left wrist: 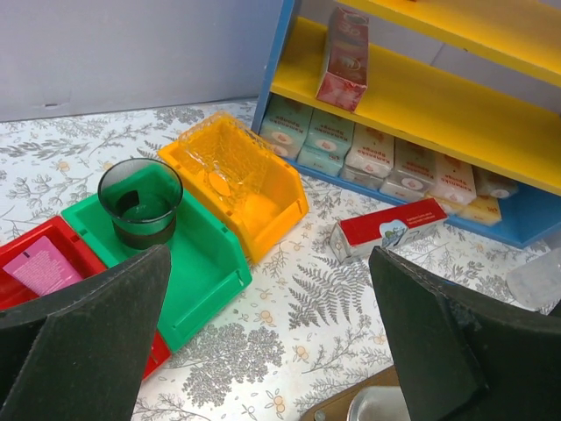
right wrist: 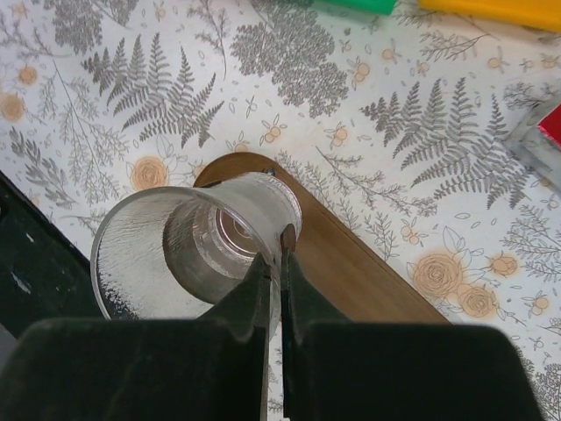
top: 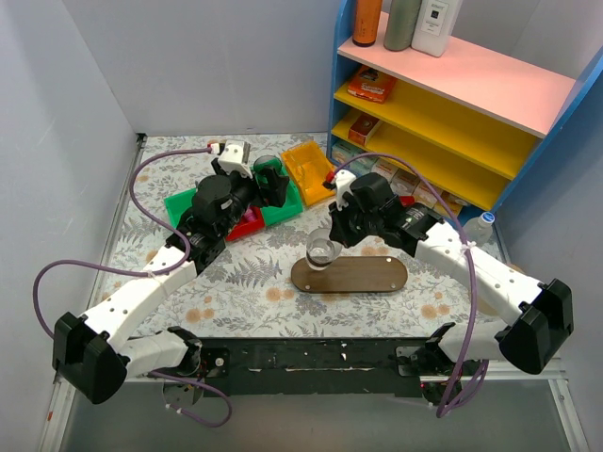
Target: Prepare toiletry sets of a toothbrush and toothpaste on the tray
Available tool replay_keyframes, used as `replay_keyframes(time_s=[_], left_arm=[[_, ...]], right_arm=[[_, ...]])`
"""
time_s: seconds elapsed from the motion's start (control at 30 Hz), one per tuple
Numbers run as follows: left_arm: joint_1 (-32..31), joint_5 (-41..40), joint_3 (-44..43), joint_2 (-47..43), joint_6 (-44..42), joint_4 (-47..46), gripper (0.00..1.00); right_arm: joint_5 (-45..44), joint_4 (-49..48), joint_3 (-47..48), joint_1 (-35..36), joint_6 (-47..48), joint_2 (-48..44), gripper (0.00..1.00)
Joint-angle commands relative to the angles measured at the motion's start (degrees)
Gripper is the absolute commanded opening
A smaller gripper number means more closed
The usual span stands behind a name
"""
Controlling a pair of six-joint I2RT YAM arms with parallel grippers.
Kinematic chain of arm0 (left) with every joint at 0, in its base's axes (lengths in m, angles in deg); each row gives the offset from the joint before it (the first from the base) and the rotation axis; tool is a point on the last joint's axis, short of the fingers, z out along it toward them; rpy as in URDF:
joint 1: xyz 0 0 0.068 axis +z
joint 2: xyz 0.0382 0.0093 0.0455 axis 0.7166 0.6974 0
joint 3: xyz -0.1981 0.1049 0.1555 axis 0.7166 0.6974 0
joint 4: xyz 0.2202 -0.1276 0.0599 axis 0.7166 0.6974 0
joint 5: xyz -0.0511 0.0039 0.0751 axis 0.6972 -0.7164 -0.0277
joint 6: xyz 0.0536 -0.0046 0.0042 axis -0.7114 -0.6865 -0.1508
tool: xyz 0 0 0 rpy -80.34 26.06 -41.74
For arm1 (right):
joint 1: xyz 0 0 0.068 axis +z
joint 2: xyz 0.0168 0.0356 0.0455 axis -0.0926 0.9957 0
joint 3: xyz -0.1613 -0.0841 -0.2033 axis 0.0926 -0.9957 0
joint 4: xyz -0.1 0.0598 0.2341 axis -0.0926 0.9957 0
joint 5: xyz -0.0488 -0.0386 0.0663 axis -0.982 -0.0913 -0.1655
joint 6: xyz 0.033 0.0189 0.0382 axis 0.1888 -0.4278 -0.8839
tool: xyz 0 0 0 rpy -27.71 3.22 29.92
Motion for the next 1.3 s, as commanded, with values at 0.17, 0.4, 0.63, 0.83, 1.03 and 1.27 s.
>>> replay_keyframes(time_s=[0.17, 0.4, 0.63, 0.83, 1.03, 1.27], left_arm=[[0.1, -2.8, 0.7, -1.9, -1.0, -2.5, 0.98], [0.0, -2.0, 0.6, -1.1, -0.7, -2.4, 0.98], [0.0, -2.5, 1.2, -0.9, -0.5, -3.0, 0.98], [0.0, -2.3, 1.4, -0.8, -0.5, -3.2, 0.98], [0.0, -2.8, 1.5, -0.6, -0.6, -3.2, 0.98], [0.0, -2.9, 1.5, -0.4, -0.7, -3.2, 0.98]], right_arm=[[-0.4, -4.0, 0.8, 0.6, -2.0, 1.3, 0.01], [-2.9, -6.1, -1.7, 3.7, -4.9, 2.1, 0.01], [-6.0, -6.7, -1.2, 6.1, -6.1, 4.9, 0.01], [-7.0, -8.2, -1.8, 6.5, -7.0, 6.3, 0.01], [-7.4, -8.9, -1.9, 7.3, -7.9, 7.7, 0.01], [-7.8, -8.8, -1.4, 8.6, -8.5, 8.5, 0.01]])
